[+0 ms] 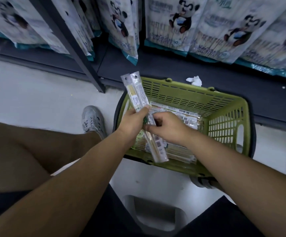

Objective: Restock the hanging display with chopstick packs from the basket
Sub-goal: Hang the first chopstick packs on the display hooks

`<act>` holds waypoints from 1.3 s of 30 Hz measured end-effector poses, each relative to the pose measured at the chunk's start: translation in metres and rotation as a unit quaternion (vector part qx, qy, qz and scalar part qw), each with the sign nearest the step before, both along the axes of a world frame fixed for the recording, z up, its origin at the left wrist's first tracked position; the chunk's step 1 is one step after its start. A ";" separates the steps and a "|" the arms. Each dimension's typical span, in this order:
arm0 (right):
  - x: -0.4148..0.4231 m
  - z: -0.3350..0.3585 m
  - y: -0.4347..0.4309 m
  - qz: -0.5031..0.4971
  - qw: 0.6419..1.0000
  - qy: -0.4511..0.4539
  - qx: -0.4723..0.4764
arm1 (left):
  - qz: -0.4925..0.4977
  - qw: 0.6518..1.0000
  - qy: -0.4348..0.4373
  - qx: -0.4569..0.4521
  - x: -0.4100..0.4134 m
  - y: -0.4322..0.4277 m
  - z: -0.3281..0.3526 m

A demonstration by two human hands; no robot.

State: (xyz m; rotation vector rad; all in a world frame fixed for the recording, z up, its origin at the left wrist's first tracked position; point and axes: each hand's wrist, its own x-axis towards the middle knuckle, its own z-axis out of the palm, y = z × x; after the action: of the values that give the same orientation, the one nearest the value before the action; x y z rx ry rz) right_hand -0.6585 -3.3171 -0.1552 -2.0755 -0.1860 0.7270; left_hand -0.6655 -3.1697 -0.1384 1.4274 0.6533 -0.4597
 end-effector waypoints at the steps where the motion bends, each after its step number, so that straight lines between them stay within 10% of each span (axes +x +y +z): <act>1: -0.001 -0.002 -0.002 -0.007 0.999 0.047 0.024 | 0.014 1.000 -0.008 0.012 0.000 0.004 0.000; 11: 0.003 -0.096 -0.056 0.133 0.924 0.017 -0.357 | 0.143 0.990 -0.021 -0.009 0.005 0.063 -0.031; 39: -0.011 -0.117 -0.040 0.180 0.902 -0.015 -0.392 | 0.081 0.996 -0.035 0.031 0.006 0.046 -0.022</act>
State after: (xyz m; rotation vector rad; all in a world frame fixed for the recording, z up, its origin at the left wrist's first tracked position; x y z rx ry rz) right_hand -0.6693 -3.3572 -0.2720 -2.8626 -0.3416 1.1249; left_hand -0.6590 -3.1232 -0.1609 1.4301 0.7259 -0.2633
